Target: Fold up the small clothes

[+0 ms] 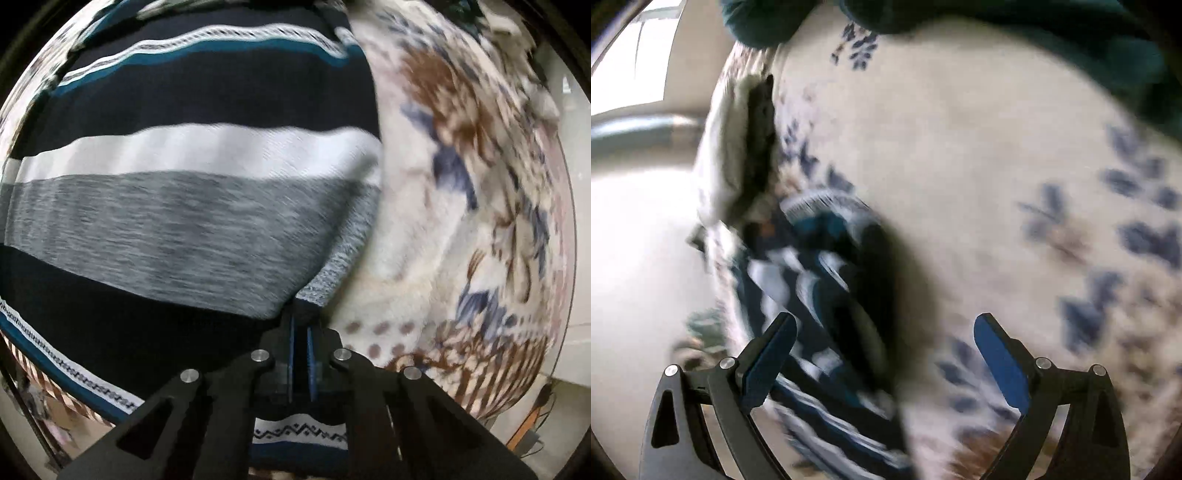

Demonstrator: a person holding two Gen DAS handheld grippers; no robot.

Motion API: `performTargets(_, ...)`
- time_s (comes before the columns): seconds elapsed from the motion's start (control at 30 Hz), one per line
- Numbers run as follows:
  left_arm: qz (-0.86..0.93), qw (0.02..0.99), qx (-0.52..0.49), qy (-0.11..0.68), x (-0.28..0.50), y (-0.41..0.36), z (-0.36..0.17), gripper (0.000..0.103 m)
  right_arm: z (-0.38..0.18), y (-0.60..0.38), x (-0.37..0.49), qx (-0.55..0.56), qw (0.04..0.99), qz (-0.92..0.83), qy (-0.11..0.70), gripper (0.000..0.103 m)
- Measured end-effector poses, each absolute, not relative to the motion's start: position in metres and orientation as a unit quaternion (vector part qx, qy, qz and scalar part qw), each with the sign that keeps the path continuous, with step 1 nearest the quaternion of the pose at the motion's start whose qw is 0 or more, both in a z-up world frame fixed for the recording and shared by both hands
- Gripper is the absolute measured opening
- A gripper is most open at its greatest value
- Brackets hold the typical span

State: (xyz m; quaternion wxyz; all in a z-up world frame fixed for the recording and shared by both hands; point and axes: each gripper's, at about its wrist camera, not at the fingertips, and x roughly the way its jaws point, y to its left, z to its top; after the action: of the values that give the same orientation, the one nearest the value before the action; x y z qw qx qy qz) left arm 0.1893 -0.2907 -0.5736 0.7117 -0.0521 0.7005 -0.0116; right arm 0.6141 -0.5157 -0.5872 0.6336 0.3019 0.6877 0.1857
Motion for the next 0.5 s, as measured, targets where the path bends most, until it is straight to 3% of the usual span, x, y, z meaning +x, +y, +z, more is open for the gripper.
performTargets(0.1, -0.009, 0.72, -0.066, 0.69, 0.195, -0.279, -0.56, 0.003, -0.61, -0.493, 0.629, 0.329, 0.586, 0.211, 0.71, 0.098)
performTargets(0.13, -0.007, 0.722, -0.071, 0.688, 0.196, -0.276, -0.555, 0.003, -0.614, -0.486, 0.632, 0.317, 0.587, 0.209, 0.715, 0.087)
performTargets(0.17, -0.004, 0.725, -0.079, 0.684, 0.196, -0.274, -0.547, 0.003, -0.617, -0.48, 0.633, 0.302, 0.587, 0.208, 0.722, 0.054)
performTargets(0.2, -0.003, 0.727, -0.083, 0.682, 0.196, -0.271, -0.542, 0.003, -0.619, -0.474, 0.633, 0.283, 0.589, 0.203, 0.729, 0.035)
performTargets(0.23, 0.0, 0.73, -0.086, 0.678, 0.196, -0.266, -0.535, 0.003, -0.616, -0.468, 0.632, 0.261, 0.599, 0.192, 0.732, 0.024)
performTargets(0.37, 0.013, 0.738, -0.115, 0.665, 0.189, -0.243, -0.504, 0.003, -0.59, -0.449, 0.628, 0.216, 0.638, 0.185, 0.716, 0.015)
performTargets(0.5, 0.041, 0.746, -0.149, 0.648, 0.178, -0.197, -0.472, 0.003, -0.545, -0.424, 0.63, 0.171, 0.664, 0.195, 0.701, 0.014)
